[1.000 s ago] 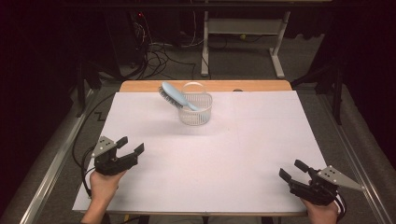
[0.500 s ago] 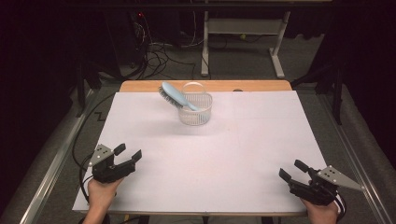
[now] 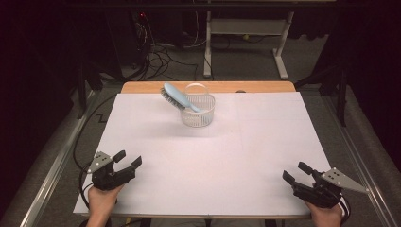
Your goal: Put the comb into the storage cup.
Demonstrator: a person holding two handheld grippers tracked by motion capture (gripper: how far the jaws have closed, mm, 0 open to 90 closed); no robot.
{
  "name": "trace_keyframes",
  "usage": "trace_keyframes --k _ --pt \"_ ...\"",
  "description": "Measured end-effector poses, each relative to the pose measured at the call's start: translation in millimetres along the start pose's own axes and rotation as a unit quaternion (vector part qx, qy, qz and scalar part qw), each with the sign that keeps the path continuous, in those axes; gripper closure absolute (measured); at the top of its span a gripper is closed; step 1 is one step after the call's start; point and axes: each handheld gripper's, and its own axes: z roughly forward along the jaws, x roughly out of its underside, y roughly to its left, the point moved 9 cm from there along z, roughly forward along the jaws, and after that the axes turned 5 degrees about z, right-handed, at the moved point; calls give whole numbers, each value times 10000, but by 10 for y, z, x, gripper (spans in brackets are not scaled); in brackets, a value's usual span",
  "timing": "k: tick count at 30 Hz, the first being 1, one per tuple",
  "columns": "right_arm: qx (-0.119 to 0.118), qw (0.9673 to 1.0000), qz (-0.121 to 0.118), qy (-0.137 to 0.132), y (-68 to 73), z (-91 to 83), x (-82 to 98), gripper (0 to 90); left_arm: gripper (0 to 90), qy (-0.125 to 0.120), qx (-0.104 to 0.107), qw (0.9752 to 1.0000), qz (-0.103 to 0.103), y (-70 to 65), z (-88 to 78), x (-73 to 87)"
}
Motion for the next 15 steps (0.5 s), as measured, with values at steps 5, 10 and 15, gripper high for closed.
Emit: trace_keyframes --k 5,10,15 --pt "-15 10000 -18 -18 4 -4 -4 259 282 146 -70 9999 41 -13 13 112" --pt "-14 10000 -44 -6 10 -5 -3 259 282 157 -55 9998 93 -41 24 120" --pt "-1 10000 -59 0 10 -1 -2 259 282 145 -31 9999 70 -38 20 114"
